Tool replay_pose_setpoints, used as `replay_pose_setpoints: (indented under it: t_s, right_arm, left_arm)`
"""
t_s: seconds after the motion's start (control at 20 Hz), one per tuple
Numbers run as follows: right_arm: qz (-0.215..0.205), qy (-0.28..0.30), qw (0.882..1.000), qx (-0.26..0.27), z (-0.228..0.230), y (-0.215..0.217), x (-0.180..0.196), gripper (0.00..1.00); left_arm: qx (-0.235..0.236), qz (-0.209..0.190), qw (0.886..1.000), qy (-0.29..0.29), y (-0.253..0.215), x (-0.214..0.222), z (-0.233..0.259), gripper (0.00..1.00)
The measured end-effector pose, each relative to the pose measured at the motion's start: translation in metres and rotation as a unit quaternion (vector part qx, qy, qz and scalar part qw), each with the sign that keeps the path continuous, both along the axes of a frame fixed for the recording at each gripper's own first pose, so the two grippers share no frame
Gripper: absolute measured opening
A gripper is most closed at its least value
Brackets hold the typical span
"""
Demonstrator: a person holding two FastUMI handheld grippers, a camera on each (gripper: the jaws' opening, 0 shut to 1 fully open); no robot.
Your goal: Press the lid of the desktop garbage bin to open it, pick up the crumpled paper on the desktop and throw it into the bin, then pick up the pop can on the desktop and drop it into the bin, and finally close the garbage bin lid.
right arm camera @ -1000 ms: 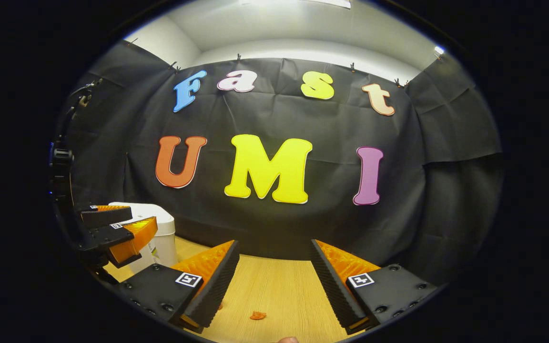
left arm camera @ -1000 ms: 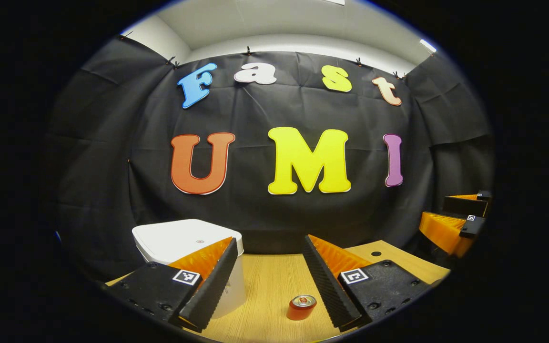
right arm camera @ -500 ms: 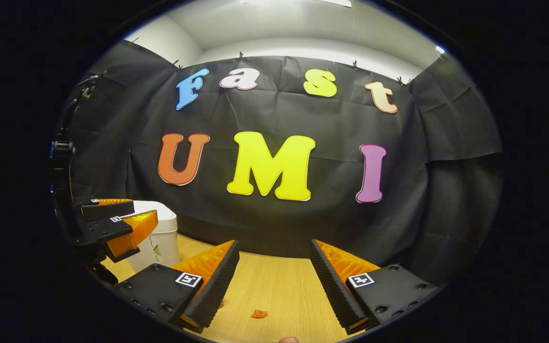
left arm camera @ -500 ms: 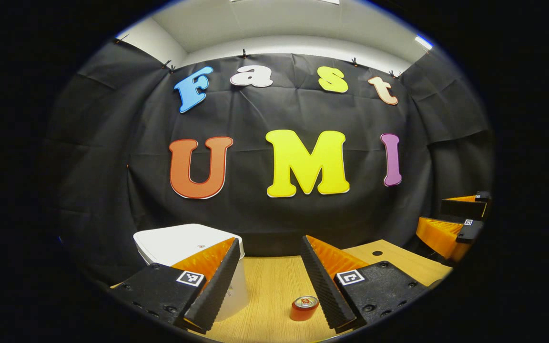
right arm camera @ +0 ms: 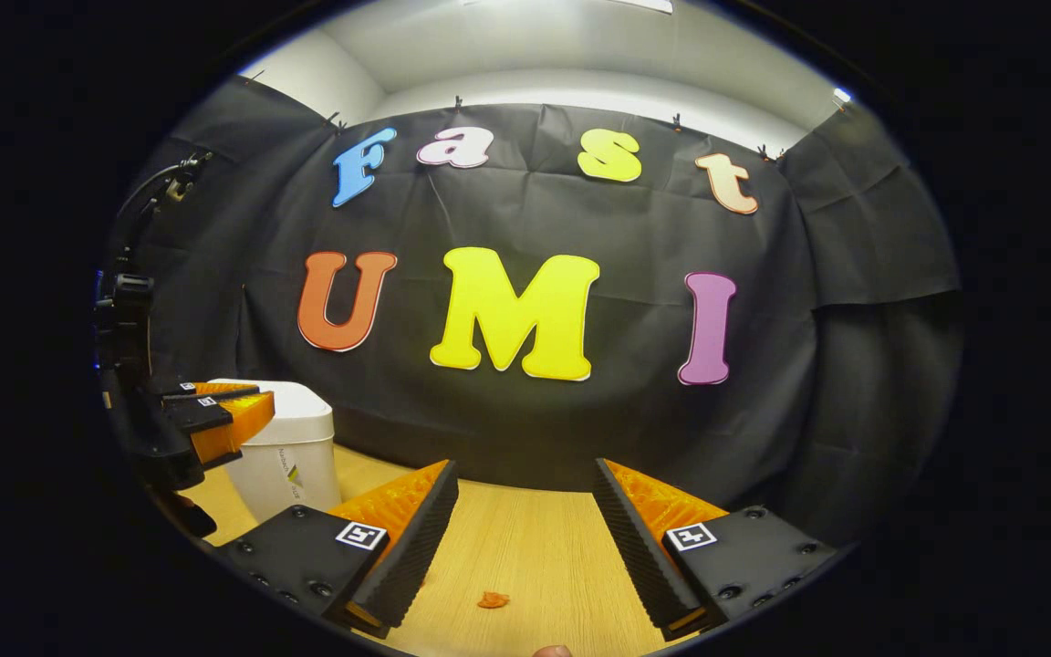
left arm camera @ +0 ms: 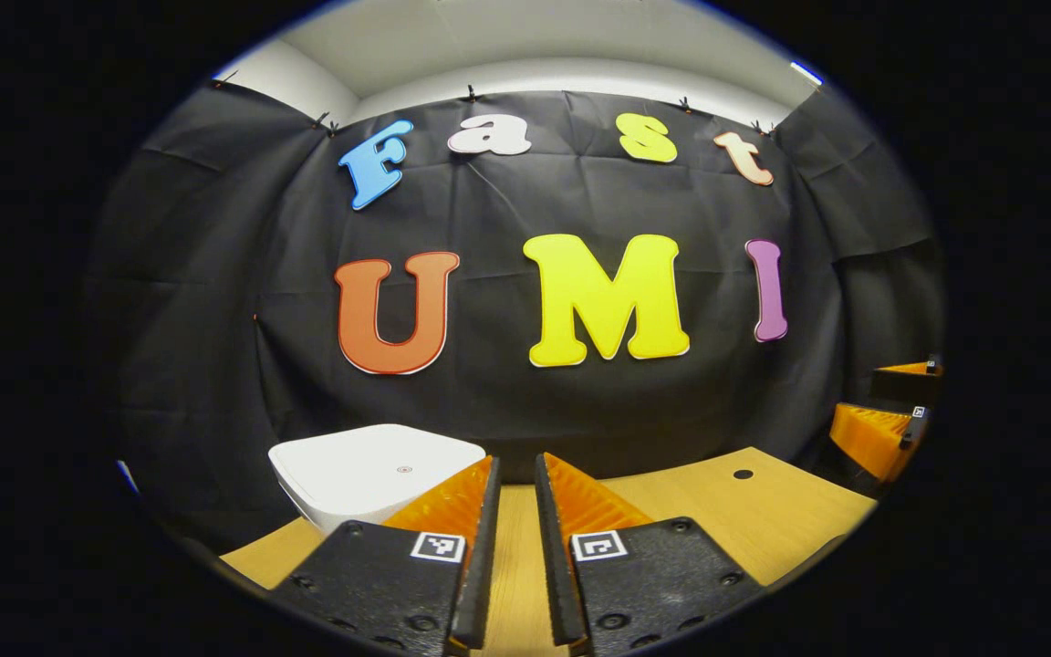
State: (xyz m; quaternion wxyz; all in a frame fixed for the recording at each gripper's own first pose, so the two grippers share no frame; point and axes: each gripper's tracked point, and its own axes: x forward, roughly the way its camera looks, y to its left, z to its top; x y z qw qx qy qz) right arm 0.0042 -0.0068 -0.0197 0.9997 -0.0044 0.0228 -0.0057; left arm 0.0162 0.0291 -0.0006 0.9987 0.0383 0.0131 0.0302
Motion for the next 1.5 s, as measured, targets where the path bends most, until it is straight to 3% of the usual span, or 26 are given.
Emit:
replay_pose_setpoints:
  t_s: [0.05,0.15,0.45,0.6,0.9,1.2,1.5]
  right_arm:
    - [0.0,0.002,1.0,0.002,-0.001,0.0,0.0,0.95]
    - [-0.003,0.004,1.0,0.004,-0.002,-0.001,0.001,0.95]
    - [-0.013,0.013,1.0,0.008,-0.007,-0.005,0.003,0.95]
    - [-0.015,0.014,1.0,0.009,-0.009,-0.007,0.003,0.95]
    - [-0.014,0.02,1.0,0.006,-0.011,-0.007,0.002,0.95]
    - [-0.014,0.022,1.0,0.011,-0.011,-0.01,-0.001,0.95]
    - [-0.006,0.009,1.0,0.019,-0.003,-0.01,-0.003,0.95]
  left_arm:
    - [0.004,0.008,1.0,-0.001,0.008,0.004,0.0,0.2]
    - [0.003,0.019,1.0,-0.001,0.021,0.013,0.003,0.14]
    - [-0.006,0.043,0.999,0.029,0.061,0.046,-0.004,0.04]
    - [-0.034,0.032,0.998,0.049,0.075,0.063,-0.015,0.03]
    - [-0.01,0.041,0.993,0.114,0.096,0.089,-0.049,0.03]
    - [-0.013,0.053,0.991,0.122,0.099,0.092,-0.055,0.04]
    - [-0.065,0.065,0.992,0.085,0.1,0.091,-0.04,0.03]
